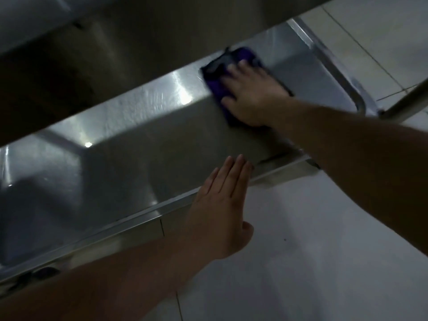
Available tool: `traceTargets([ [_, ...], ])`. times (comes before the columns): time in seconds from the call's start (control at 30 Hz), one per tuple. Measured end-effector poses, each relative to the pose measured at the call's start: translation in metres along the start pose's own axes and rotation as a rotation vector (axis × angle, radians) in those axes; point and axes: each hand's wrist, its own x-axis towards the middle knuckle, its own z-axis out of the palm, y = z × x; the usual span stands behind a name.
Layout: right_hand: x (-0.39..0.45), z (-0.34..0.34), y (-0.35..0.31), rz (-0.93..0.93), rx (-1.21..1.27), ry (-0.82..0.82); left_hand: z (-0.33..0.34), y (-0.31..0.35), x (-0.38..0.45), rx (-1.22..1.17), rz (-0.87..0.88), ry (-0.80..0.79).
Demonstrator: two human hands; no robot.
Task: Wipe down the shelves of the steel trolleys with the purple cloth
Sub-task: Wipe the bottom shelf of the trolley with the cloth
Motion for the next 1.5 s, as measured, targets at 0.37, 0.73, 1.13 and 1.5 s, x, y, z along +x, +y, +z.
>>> traceTargets([
  [0.37, -0.078, 0.0, 0.084, 0.248, 0.031, -0.008, 0.004, 0.002, -0.006, -0.026, 0.009, 0.008],
  [0.73, -0.019, 0.019, -0.134, -0.34, -0.026, -0.12, -0.002, -0.003, -0.002, 0.071, 0.015, -0.041],
  [1.13, -0.04, 0.021, -0.013, 0.378, 0.086, 0.043, -0.022, -0.117, -0.11, -0.111, -0.118, 0.466],
  [1.5, -0.043, 0.028, -0.081, 0.381, 0.083, 0.029, -0.016, -0.268, -0.21, -0.063, -0.864, 0.392],
])
